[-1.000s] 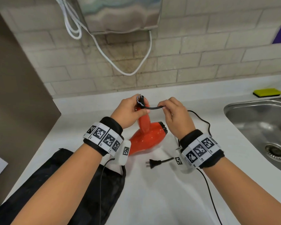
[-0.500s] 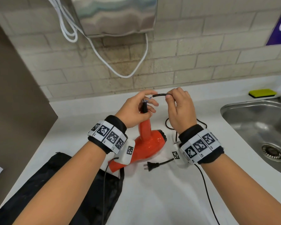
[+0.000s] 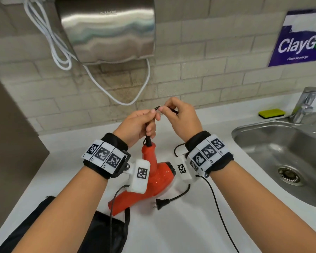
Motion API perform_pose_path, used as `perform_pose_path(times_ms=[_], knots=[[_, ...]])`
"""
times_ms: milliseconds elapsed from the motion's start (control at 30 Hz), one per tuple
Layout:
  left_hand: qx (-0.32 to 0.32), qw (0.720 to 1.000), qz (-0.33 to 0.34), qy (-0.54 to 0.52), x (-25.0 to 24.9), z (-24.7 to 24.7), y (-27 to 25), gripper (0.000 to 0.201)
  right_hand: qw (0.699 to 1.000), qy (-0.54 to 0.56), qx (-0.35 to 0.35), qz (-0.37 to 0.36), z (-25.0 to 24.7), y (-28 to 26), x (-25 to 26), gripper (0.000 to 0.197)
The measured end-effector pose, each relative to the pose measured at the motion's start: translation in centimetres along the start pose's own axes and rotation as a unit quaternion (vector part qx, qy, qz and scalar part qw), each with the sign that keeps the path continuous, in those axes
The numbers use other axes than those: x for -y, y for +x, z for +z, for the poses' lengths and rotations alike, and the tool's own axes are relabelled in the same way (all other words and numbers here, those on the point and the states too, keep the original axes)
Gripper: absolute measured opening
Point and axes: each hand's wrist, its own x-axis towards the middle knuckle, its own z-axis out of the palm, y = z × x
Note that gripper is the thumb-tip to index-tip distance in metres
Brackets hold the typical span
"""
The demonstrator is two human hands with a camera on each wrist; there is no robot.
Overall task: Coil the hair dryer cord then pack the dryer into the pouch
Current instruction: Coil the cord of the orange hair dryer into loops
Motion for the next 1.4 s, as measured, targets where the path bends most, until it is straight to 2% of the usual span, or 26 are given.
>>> perform_pose_path(times_ms=[67, 133, 233, 333, 400, 500, 567, 633, 667, 733, 800, 867, 933, 1000, 1067, 1200, 1300, 1400], knots=[[-0.039, 0.998, 0.013, -0.042, -0.2, -0.1, 0.2, 0.032, 0.999, -0.048, 0.012, 0.006, 1.1, 0.4, 0.4, 0.025], [-0.074, 0.994, 0.017, -0.083, -0.1, -0.1, 0.4, 0.032, 0.995, -0.085, 0.042, 0.014, 2.2, -0.2, -0.3, 0.024], [-0.141, 0.978, 0.013, -0.153, 0.9, -0.9, 0.6, 0.035, 0.974, -0.141, 0.167, 0.057, 4.2, -2.7, -2.3, 0.035], [-0.168, 0.964, 0.017, -0.206, 1.3, -1.5, 0.7, 0.039, 0.944, -0.173, 0.269, 0.085, 4.6, -5.8, -3.7, 0.044], [-0.184, 0.955, 0.027, -0.231, 1.2, -1.9, 0.7, 0.039, 0.926, -0.188, 0.318, 0.078, 4.4, -7.5, -4.0, 0.049], [-0.189, 0.955, 0.035, -0.228, 1.2, -2.3, 0.9, 0.039, 0.906, -0.233, 0.353, 0.021, 4.0, -9.4, -3.9, 0.056], [-0.175, 0.963, 0.034, -0.201, 1.3, -2.0, 0.9, 0.039, 0.898, -0.278, 0.339, -0.04, 3.6, -9.4, -3.7, 0.057], [-0.153, 0.975, 0.037, -0.157, 1.3, -1.6, 0.9, 0.038, 0.892, -0.317, 0.296, -0.125, 3.1, -8.8, -3.3, 0.055], [-0.141, 0.981, 0.04, -0.13, 1.3, -1.5, 0.9, 0.037, 0.891, -0.332, 0.249, -0.182, 2.8, -8.4, -3.1, 0.055], [-0.117, 0.99, 0.04, -0.068, 1.3, -1.4, 0.9, 0.038, 0.896, -0.335, 0.149, -0.251, 2.3, -7.6, -2.9, 0.05], [-0.091, 0.996, 0.023, -0.006, 1.0, -1.3, 0.9, 0.043, 0.908, -0.311, 0.087, -0.268, 1.6, -6.6, -1.8, 0.032], [-0.06, 0.997, -0.004, 0.041, 0.4, -1.0, 0.7, 0.052, 0.938, -0.244, 0.04, -0.241, 1.0, -5.3, -0.2, 0.026], [-0.045, 0.994, -0.005, 0.095, -0.1, -0.3, 0.2, 0.057, 0.971, -0.175, 0.003, -0.163, 0.4, -4.0, 1.5, 0.028], [-0.033, 0.99, 0.013, 0.138, -0.3, 0.5, -0.1, 0.058, 0.988, -0.131, -0.004, -0.082, 0.1, -2.7, 2.4, 0.027], [-0.027, 0.99, 0.018, 0.136, -0.2, 1.0, -0.1, 0.058, 0.992, -0.117, 0.012, -0.037, -0.1, -1.6, 2.8, 0.023], [-0.073, 0.996, 0.0, 0.052, 0.0, 0.3, 0.2, 0.055, 0.997, -0.053, 0.054, 0.033, -0.1, -0.3, 1.8, 0.019], [-0.063, 0.997, -0.012, 0.033, 0.2, -0.3, 0.3, 0.048, 0.996, -0.031, 0.071, 0.051, 0.0, -0.2, 0.8, 0.02], [-0.037, 0.999, -0.027, 0.009, 0.3, -0.3, 0.3, 0.044, 0.997, -0.01, 0.054, 0.054, 0.2, -0.2, 0.5, 0.02]])
